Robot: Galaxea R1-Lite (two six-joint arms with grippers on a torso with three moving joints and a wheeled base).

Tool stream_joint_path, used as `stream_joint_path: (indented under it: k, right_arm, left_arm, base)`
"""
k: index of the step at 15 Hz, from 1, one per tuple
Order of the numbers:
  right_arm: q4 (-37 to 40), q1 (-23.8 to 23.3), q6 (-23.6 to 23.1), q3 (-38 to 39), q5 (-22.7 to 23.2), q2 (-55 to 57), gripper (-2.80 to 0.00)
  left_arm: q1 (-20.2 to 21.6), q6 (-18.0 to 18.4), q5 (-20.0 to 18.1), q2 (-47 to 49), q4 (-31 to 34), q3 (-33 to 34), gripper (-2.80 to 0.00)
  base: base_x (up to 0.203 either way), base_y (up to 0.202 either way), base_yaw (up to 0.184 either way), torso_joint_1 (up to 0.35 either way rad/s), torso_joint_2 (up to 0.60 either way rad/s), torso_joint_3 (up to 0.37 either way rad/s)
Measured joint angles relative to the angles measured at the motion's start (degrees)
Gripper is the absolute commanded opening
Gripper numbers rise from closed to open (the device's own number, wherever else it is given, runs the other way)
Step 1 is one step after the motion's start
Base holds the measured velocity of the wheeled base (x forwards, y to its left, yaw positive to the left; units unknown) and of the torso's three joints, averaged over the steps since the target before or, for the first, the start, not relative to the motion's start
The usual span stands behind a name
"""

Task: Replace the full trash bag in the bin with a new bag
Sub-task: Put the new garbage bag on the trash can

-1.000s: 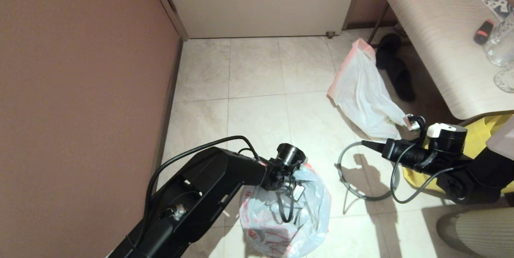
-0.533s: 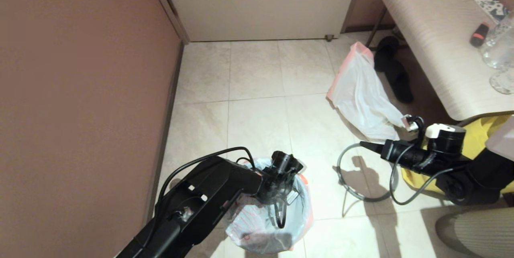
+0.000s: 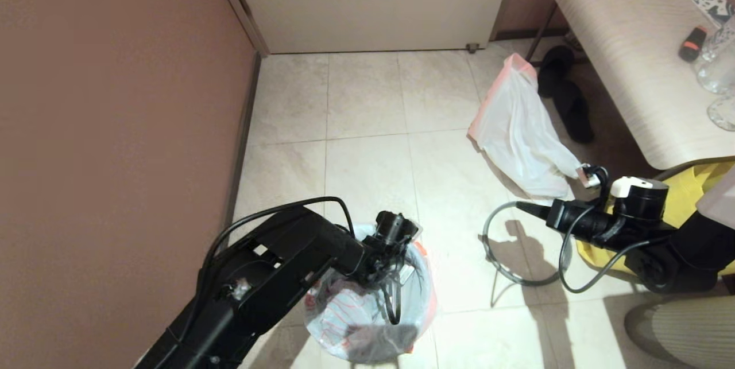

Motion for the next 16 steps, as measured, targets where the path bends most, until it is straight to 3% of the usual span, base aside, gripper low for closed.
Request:
stream_joint_path:
  k: [3,6,10,13,16]
  right_arm:
    - [-0.02,0.04,-0.02,0.31,0.57,-0.2,-2.8]
    - [-0.07,0.11,-0.05,0.35,1.68,-0.26,-2.8]
    - [-0.07,0.0,-0.05,0.35,1.9,-0.32,-2.8]
    - [-0.06,-0.16,-0.05,0.35,1.85,-0.34,-2.8]
    - [-0.06,-0.21,-0.08,0.35,1.88,-0.34,-2.8]
  left_arm:
    - [-2.93,-1.29,2.41,-7.45,-9.32,9.98,-2.8]
    - [-4.11,-1.43,4.07,-10.53,-17.08,14.51,-2.8]
    - [-3.95,-1.27,4.05,-10.54,-17.29,13.16,-2.8]
    - [-3.9,-1.01,3.47,-9.77,-13.37,11.7,-2.8]
    - [-2.24,-0.9,2.16,-4.93,-9.76,4.93,-2.8]
  base:
    - [0.0,0.0,0.0,0.0,0.0,0.0]
    - [0.0,0.0,0.0,0.0,0.0,0.0]
    - [0.0,0.0,0.0,0.0,0.0,0.0]
    - [0.0,0.0,0.0,0.0,0.0,0.0]
    - [0.0,0.0,0.0,0.0,0.0,0.0]
